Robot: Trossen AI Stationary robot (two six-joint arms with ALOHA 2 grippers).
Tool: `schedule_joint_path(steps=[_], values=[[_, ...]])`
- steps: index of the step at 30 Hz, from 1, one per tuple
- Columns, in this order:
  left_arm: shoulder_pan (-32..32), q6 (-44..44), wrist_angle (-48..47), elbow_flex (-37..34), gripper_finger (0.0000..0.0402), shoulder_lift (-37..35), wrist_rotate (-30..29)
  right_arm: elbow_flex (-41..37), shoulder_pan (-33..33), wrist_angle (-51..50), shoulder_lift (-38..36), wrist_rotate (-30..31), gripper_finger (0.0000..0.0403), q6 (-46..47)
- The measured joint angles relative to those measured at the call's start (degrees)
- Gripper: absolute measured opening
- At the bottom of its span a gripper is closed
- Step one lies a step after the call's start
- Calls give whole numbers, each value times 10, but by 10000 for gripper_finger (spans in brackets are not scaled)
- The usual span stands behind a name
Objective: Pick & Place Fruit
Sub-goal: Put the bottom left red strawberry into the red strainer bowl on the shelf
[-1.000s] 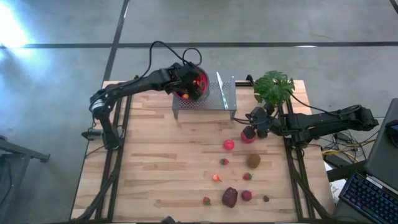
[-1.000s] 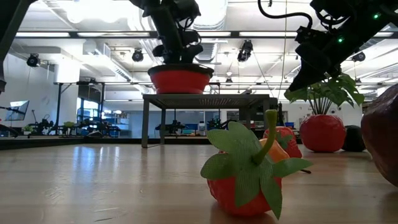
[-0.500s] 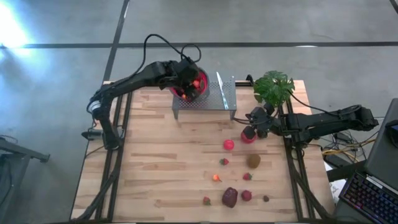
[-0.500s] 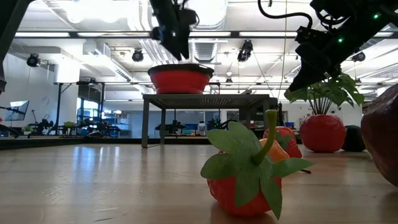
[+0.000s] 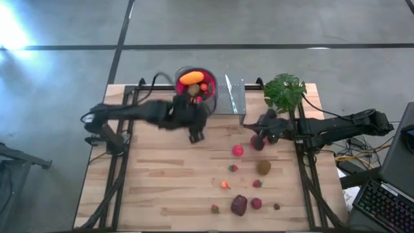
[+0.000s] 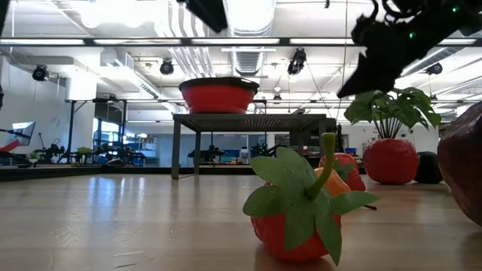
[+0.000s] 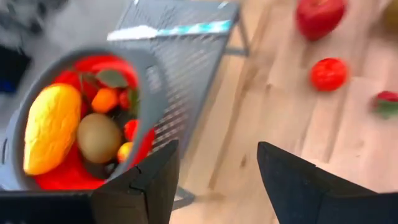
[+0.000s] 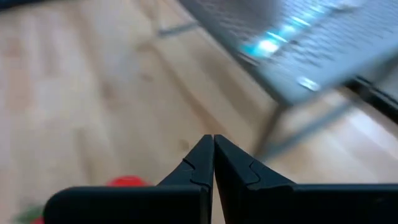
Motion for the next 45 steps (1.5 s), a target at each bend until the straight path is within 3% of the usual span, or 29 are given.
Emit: schedule_joint_path(steps=[5, 11, 17, 22, 34, 45], values=[[-110, -7, 147, -134, 215, -64, -40, 0, 48, 71, 0, -27, 8, -37], [-202, 27, 414, -351, 213, -146, -101, 4, 143, 172, 39, -25, 8, -69], [-227, 31, 668, -564, 211, -236, -131, 70, 242, 184, 158, 19, 8, -82], [-227, 27, 803, -682, 210, -304, -130, 156, 310, 179, 276, 32, 8, -126], [-230, 1, 861, -797, 210, -405, -123, 399, 404, -35, 496, 32, 13, 16], [-230, 10, 855, -801, 210, -408, -106, 545, 420, -85, 628, 13, 93, 30]])
